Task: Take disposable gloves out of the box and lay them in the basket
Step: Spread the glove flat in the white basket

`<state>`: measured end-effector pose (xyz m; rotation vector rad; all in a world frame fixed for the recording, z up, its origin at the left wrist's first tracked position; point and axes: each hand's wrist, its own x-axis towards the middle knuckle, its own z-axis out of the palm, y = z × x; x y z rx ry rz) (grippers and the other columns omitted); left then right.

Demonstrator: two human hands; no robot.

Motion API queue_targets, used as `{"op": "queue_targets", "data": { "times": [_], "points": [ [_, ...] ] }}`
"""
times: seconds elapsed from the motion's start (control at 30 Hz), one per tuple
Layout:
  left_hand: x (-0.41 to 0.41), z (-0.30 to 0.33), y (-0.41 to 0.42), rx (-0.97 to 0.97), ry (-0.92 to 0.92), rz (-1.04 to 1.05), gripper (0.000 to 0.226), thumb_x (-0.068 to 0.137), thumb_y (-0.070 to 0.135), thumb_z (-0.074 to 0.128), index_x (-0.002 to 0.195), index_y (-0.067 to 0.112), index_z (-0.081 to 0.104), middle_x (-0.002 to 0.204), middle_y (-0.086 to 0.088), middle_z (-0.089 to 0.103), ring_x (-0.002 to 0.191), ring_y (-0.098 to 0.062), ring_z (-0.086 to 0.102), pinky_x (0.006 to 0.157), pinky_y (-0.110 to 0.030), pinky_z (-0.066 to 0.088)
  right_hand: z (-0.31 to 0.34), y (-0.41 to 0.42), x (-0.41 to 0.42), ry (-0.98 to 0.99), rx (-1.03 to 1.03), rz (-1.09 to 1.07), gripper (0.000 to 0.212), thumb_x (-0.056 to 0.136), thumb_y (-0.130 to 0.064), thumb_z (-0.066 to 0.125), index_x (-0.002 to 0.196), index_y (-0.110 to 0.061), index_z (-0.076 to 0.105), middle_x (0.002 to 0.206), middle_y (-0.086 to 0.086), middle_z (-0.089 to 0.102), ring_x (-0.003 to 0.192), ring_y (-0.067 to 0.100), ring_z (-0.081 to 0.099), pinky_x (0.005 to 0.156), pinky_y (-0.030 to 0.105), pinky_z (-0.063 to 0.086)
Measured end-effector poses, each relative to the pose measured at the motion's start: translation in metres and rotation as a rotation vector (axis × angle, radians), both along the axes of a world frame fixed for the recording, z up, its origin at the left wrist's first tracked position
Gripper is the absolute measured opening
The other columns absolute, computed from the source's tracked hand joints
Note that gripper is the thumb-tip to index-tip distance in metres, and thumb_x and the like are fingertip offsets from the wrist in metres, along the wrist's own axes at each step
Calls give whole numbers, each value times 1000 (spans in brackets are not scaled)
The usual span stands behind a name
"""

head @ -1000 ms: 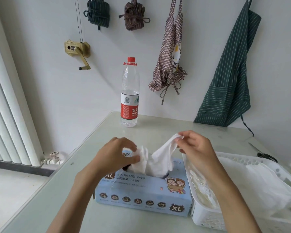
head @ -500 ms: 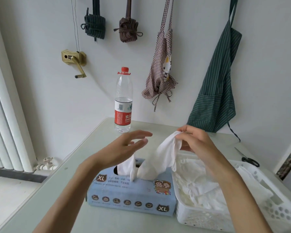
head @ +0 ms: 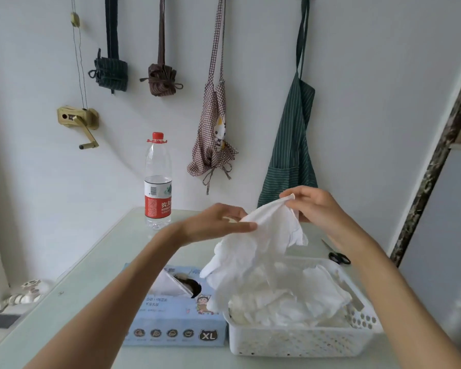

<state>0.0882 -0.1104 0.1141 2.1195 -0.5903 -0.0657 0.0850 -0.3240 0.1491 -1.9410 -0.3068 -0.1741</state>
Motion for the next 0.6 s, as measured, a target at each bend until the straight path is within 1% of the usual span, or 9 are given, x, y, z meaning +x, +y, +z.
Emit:
{"op": "queue_targets", "data": {
  "times": [0.03, 0.1, 0.17, 0.23, 0.3, 0.43, 0.5, 0.57, 0.6],
  "points": [
    [0, 2, -2, -33, 13, 7, 24, 88, 30, 65, 98, 7, 65, 102, -3, 71, 101, -17, 65, 90, -26, 49, 1, -5, 0, -17, 7, 0, 18, 91, -5, 56, 93, -18, 68, 87, 1, 70, 73, 11, 63, 73, 18, 53],
    [2, 4, -6, -87, 14, 40, 27, 86, 26, 68, 102, 4, 63, 102, -4, 73, 98, -20, 68, 86, -29, 53, 2, -16, 1, -62, 43, -28, 16, 92, -8, 58, 97, -18, 69, 88, -1, 72, 71, 4, 67, 70, 12, 54],
    [3, 7, -8, -92, -17, 70, 27, 84, 27, 70, 102, 8, 64, 100, -4, 73, 96, -22, 68, 82, -32, 55, 4, -25, 4, -119, 69, -98, 12, 92, -14, 61, 99, -16, 70, 88, -3, 72, 71, 1, 67, 68, 10, 52],
    [3, 9, -10, -81, -41, 58, 24, 83, 26, 72, 101, 11, 66, 100, -4, 73, 93, -22, 69, 79, -28, 55, 5, -34, 7, -175, 81, -183, 15, 92, -21, 61, 103, -14, 70, 92, -2, 72, 82, 6, 67, 77, 16, 53],
    [3, 10, -12, -53, -41, 29, 19, 84, 25, 70, 98, 12, 67, 98, -2, 72, 87, -16, 68, 78, -20, 54, 5, -38, 7, -209, 80, -224, 17, 95, -25, 57, 103, -16, 69, 97, -3, 71, 90, 9, 65, 84, 24, 50],
    [3, 4, -20, 1, -27, -7, 18, 91, 27, 60, 94, 12, 70, 83, 1, 66, 75, -6, 57, 71, -10, 45, -1, -42, 7, -328, 42, -292, 15, 99, -29, 48, 99, -20, 60, 85, -11, 63, 75, 2, 56, 67, 17, 40],
    [4, -2, -22, -9, -50, 30, 17, 93, 23, 58, 96, 11, 69, 80, 4, 64, 75, -7, 57, 70, -9, 44, -7, -45, 8, -436, -31, -360, 12, 99, -28, 47, 99, -21, 58, 85, -8, 64, 78, 8, 58, 70, 22, 44],
    [6, -7, -22, -31, -108, 97, 17, 94, 19, 56, 100, 9, 67, 87, 0, 66, 84, -14, 62, 73, -9, 45, -16, -49, 5, -524, -87, -415, 11, 99, -26, 47, 99, -22, 57, 85, -8, 63, 79, 16, 59, 74, 32, 47],
    [5, -9, -22, -55, -142, 131, 18, 95, 18, 55, 102, 7, 67, 93, -3, 68, 90, -17, 63, 73, -8, 45, -21, -51, 2, -564, -97, -430, 11, 100, -25, 46, 99, -24, 56, 83, -11, 62, 78, 15, 59, 72, 33, 47]
  ]
}}
